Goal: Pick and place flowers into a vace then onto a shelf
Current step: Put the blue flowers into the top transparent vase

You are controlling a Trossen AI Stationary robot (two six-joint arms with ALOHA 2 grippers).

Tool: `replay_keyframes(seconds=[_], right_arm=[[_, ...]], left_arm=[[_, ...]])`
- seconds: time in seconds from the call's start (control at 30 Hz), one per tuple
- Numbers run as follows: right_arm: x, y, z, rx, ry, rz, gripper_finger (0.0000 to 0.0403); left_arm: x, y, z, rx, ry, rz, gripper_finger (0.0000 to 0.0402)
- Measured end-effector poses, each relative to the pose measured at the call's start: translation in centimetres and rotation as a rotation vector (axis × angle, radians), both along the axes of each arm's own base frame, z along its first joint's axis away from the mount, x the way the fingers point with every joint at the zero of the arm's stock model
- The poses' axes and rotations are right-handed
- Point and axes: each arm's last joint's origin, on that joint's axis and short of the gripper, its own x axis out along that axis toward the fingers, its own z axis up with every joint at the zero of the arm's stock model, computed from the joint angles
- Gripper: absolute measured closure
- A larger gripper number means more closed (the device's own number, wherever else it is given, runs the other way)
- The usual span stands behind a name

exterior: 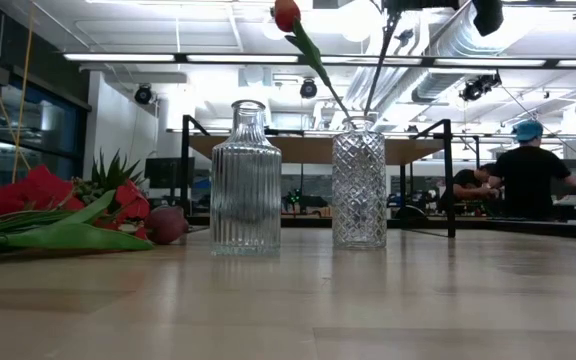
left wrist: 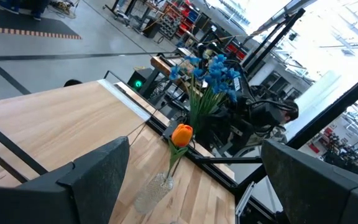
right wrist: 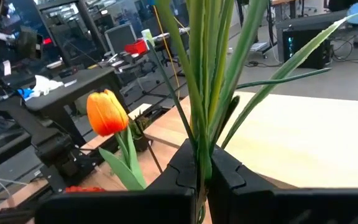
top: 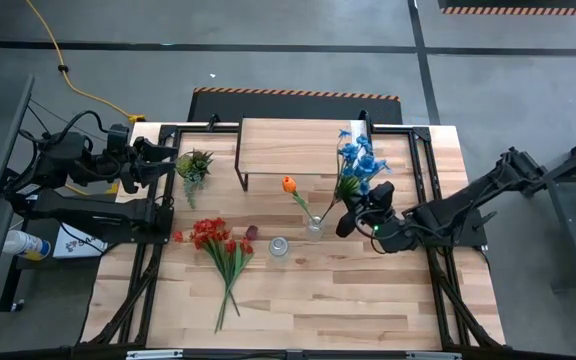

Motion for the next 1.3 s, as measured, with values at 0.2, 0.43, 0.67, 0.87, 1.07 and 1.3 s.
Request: replay_keyframes(seconds=[0.2, 0.43, 0.67, 0.87, 1.07, 1.3], right_arm=[[0.8, -0.1, -0.9, 0.003, 0.026, -0.002, 0.0402], [1.3, 0.1, -1.4, 0.002, 0.047, 0.015, 0.0402], [1.7, 0.1, -1.3, -0.024, 0.062, 0.046, 0.04], [1.8, 0.0, -1.3, -0.034, 0.083, 0.063, 0.0401], [2.1, 0.1, -1.9, -0.049, 0.107, 0.055, 0.0401], [3.1, 0.6, -3.5, -0.065, 0.155, 0.06, 0.04]], left_arm=[[0.0, 0.0, 0.0, 0.0, 0.0, 0.001, 0.0002], [0.0, 0.0, 0.0, 0.0, 0.0, 0.005, 0.0002], [0.0, 0.0, 0.0, 0.001, 0.0, 0.007, 0.0002], [0.0, 0.0, 0.0, 0.0, 0.0, 0.008, 0.0002], [0.0, 0.0, 0.0, 0.0, 0.0, 0.008, 0.0002], [0.0, 0.0, 0.0, 0.001, 0.0, 0.008, 0.0002]])
